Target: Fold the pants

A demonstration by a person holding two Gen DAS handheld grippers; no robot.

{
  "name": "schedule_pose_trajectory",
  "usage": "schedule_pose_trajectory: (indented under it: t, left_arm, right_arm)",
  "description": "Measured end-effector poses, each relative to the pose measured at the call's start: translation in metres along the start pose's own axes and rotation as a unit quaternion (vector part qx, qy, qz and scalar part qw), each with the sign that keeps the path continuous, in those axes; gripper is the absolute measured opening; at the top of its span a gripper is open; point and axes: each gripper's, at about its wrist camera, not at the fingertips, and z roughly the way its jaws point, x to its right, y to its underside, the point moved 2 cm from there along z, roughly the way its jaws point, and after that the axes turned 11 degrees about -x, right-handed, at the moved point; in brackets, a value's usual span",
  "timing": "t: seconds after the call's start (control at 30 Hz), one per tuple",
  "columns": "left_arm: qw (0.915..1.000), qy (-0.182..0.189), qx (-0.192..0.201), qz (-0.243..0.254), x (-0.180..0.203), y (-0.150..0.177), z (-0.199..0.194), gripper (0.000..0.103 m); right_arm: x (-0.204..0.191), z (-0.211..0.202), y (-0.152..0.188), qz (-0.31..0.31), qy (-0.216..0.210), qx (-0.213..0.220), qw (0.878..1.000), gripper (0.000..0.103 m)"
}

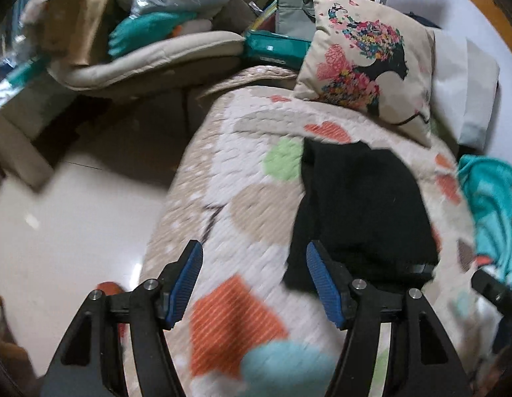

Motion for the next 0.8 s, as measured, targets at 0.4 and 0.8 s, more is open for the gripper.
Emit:
schedule_pose_trajectory:
  t: [0.4, 0.8]
  left_arm:
    - [0.9982, -0.035, 0.044, 0.021, 0.041, 0.058, -0.074, 0.069]
    - [0.9852, -0.117, 0.125, 0.004, 0.052, 0.060, -0.116, 0.076]
  right_arm:
    - [0.002, -0.016, 0.023, 0.005, 0.010, 0.025, 1.000, 0.072]
    - [-0.004, -0.022, 0.051, -0.049, 0.090, 0.045, 0.994, 0.077]
